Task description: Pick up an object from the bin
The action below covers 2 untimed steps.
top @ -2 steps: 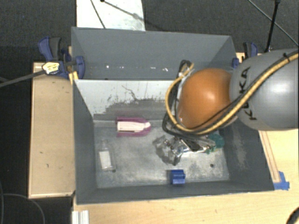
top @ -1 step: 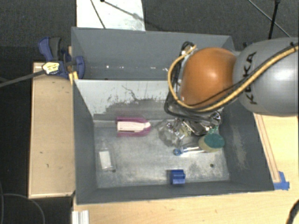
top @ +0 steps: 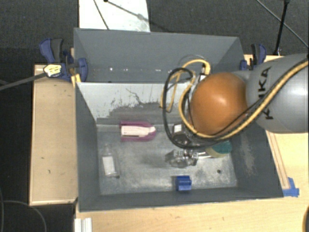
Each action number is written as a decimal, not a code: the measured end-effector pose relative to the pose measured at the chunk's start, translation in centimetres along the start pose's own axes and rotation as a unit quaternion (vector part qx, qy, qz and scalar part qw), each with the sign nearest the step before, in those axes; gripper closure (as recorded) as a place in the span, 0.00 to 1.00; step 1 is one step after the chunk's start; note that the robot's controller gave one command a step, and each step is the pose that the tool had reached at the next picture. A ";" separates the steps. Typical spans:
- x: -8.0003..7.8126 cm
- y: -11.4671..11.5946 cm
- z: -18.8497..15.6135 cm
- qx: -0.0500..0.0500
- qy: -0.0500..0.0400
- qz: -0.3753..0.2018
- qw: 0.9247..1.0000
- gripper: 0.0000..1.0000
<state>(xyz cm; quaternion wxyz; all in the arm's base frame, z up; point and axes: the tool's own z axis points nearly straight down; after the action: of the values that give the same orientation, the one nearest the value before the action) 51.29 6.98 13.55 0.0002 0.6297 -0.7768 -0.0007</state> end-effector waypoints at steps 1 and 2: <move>0.0 0.0 -0.1 0.000 0.000 0.002 1.000 0.00; 1.7 3.4 6.6 -0.002 0.001 -0.042 0.999 0.00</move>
Offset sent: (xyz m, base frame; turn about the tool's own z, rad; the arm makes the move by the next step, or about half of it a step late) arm 0.0000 0.0000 0.0000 0.0000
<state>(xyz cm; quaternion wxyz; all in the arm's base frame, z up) 47.65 6.05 6.99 0.0017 0.6617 -0.7498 -0.0015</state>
